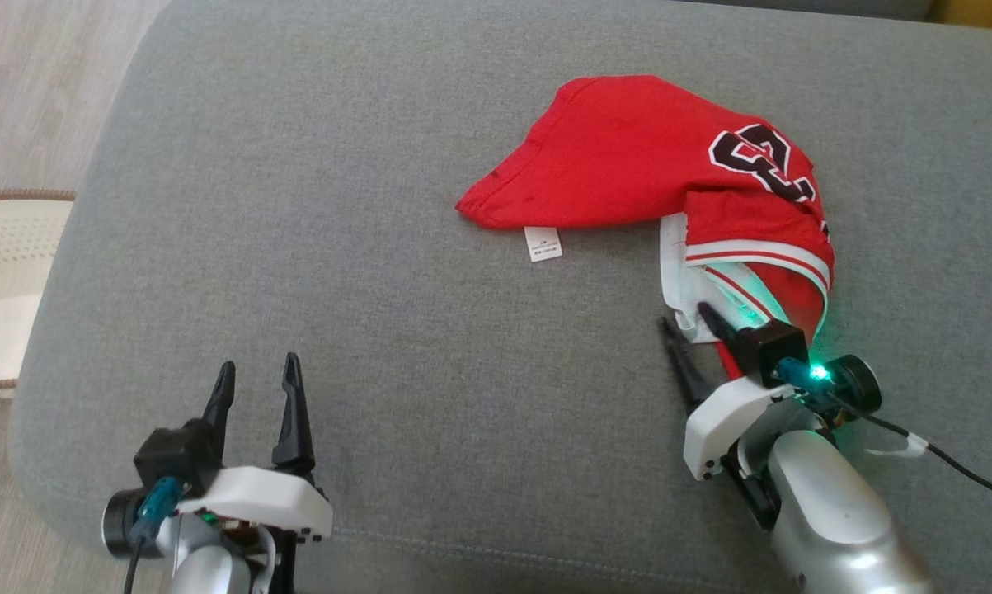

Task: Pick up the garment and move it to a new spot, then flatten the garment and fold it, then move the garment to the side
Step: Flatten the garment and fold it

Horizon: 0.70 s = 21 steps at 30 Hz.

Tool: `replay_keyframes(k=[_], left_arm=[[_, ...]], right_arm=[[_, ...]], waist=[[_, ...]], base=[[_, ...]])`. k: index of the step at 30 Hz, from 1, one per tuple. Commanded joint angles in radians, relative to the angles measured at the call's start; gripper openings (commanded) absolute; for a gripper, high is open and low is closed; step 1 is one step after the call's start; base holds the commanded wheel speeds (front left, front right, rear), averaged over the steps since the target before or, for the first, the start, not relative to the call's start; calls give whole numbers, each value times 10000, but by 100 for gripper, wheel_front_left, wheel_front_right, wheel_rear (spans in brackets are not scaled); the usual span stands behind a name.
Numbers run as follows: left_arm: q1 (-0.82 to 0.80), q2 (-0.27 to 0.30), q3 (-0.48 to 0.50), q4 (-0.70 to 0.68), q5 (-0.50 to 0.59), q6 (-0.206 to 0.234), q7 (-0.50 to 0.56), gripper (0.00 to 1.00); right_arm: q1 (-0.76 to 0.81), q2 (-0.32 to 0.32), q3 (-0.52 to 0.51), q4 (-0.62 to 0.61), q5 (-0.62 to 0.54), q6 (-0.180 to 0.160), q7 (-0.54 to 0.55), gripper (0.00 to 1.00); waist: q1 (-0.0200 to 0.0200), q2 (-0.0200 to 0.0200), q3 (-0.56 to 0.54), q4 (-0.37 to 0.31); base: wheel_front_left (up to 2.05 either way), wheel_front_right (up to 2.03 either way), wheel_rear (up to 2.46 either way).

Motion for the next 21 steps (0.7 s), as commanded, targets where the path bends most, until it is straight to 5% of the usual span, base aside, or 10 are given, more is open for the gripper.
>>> replay_keyframes(k=[1,12,21], left_arm=[[-348,53,307,-239,-46,48,-57,100],[-155,53,342,-165,-122,30,-57,100],[-103,53,-160,-95,-454,26,-57,100]], right_arm=[[290,-16,185,107,-61,63,199,0],[-1328,-167,-172,-1547,-394,63,-493,0],[-5177,-1833,1108,-2675,-336,63,547,0]], waist=[[0,0,-11,6],[0,0,-503,240],[0,0,-763,1078]], base=[[0,0,0],[0,0,0],[0,0,0]])
